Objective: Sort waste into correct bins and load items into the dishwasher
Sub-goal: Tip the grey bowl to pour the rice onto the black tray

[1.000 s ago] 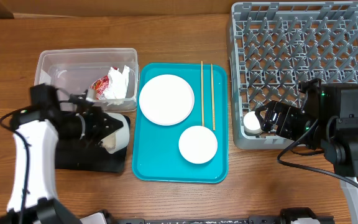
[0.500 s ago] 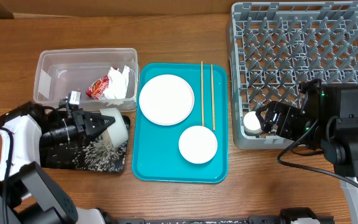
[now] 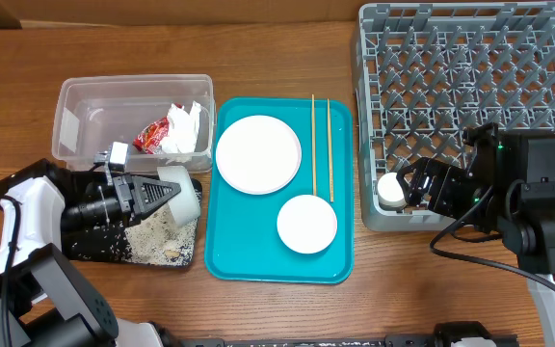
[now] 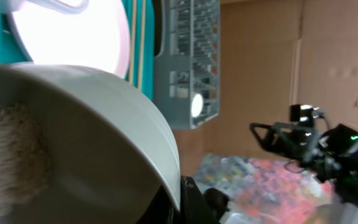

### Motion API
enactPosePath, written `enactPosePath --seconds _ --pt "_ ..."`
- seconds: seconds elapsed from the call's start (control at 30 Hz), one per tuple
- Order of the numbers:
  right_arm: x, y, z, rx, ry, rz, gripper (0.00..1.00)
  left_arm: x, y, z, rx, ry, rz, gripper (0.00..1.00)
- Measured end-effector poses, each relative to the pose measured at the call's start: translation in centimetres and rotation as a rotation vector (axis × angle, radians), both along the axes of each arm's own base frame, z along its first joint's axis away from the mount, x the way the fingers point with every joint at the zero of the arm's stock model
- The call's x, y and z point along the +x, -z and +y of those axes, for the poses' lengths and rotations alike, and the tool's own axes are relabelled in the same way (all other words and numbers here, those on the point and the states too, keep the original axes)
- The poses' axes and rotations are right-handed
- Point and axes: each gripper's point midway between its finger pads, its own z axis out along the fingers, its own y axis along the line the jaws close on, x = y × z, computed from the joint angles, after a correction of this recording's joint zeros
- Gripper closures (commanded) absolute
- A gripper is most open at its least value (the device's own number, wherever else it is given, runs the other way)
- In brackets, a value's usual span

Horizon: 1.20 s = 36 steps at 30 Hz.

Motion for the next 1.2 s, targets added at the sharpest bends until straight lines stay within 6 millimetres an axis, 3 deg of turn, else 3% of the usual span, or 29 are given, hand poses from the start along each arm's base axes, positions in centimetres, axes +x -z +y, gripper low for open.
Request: enactPosePath --seconds 0.23,0.67,1.2 --pt "0.0 0.0 0.0 0.0 0.0 0.001 0.0 -0.2 -0.8 0.3 -0.018 -0.01 -0.058 0.96" --pt "0.2 -0.1 0.0 0.001 0.0 -0.01 0.0 0.2 -0.5 2.3 0.004 -0.073 -0.098 0.96" --pt "0.3 -0.2 0.0 0.001 0.0 -0.016 0.0 0.1 -2.4 1.0 -0.084 -0.076 -0.102 0.96"
